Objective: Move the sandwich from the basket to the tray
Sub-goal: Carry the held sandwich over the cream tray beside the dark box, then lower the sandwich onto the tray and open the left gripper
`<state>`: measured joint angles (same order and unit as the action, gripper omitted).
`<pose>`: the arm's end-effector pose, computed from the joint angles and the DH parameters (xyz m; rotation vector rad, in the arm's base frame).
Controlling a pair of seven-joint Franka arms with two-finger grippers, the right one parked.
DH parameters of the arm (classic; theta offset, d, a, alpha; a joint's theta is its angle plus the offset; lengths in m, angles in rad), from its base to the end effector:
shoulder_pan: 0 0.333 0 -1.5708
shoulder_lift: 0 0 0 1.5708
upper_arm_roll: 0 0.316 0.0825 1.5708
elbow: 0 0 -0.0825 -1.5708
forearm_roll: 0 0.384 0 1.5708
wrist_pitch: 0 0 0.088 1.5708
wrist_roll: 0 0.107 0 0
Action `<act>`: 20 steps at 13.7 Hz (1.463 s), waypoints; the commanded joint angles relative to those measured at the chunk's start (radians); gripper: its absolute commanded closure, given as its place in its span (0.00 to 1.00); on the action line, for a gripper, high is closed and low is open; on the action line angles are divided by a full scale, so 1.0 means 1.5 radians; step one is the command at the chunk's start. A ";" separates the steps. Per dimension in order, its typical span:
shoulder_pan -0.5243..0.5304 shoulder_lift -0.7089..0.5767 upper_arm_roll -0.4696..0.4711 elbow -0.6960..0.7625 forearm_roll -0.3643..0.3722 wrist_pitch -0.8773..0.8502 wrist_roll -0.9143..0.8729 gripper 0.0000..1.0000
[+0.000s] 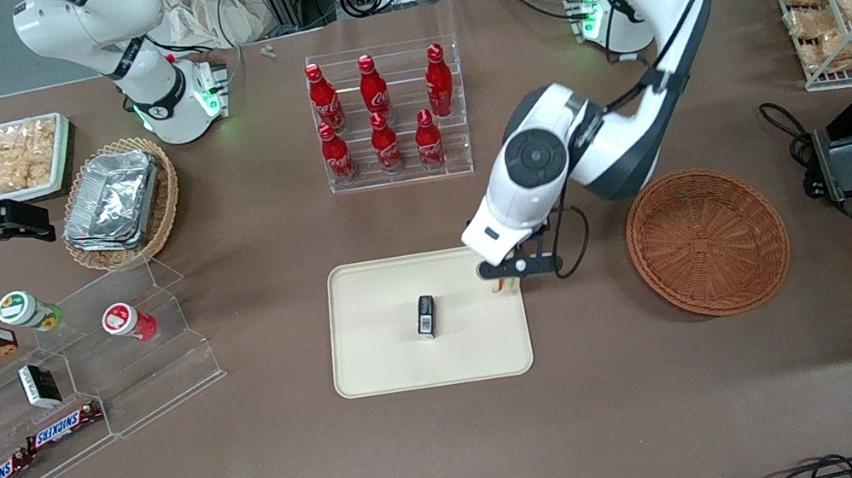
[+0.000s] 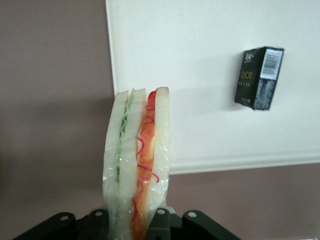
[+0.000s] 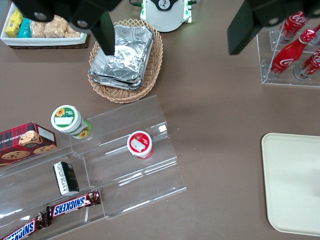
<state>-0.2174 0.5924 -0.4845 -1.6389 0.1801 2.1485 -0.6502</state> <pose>0.5500 -0.4011 0.3019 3.0542 -0.1255 -0.1207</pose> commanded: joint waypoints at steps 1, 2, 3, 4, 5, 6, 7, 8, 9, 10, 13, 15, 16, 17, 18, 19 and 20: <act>-0.032 0.071 0.005 0.050 0.052 0.051 -0.006 1.00; -0.032 0.087 0.005 0.052 0.071 0.055 -0.015 1.00; -0.032 0.096 0.005 0.051 0.089 0.058 -0.018 1.00; -0.031 0.104 0.005 0.051 0.103 0.064 -0.018 1.00; -0.029 0.112 0.006 0.051 0.114 0.074 -0.018 1.00; -0.029 0.119 0.006 0.051 0.122 0.082 -0.017 0.95; -0.029 0.123 0.006 0.053 0.127 0.082 -0.018 0.84; -0.029 0.124 0.006 0.053 0.128 0.082 -0.019 0.53; -0.030 0.124 0.006 0.053 0.134 0.082 -0.018 0.17; -0.031 0.124 0.006 0.053 0.151 0.082 -0.020 0.01; -0.028 0.080 0.004 0.051 0.167 0.061 -0.099 0.01; -0.025 0.019 0.003 0.047 0.149 0.013 -0.134 0.01; -0.014 -0.017 0.003 0.046 0.125 -0.011 -0.140 0.01; 0.003 -0.048 0.003 0.046 0.098 -0.032 -0.133 0.00; 0.012 -0.072 0.002 0.046 0.090 -0.058 -0.129 0.00; 0.014 -0.092 0.002 0.046 0.087 -0.089 -0.115 0.00; 0.027 -0.114 0.002 0.046 0.066 -0.119 -0.097 0.00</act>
<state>-0.2038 0.4932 -0.4824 -1.5363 0.3234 2.0282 -0.8273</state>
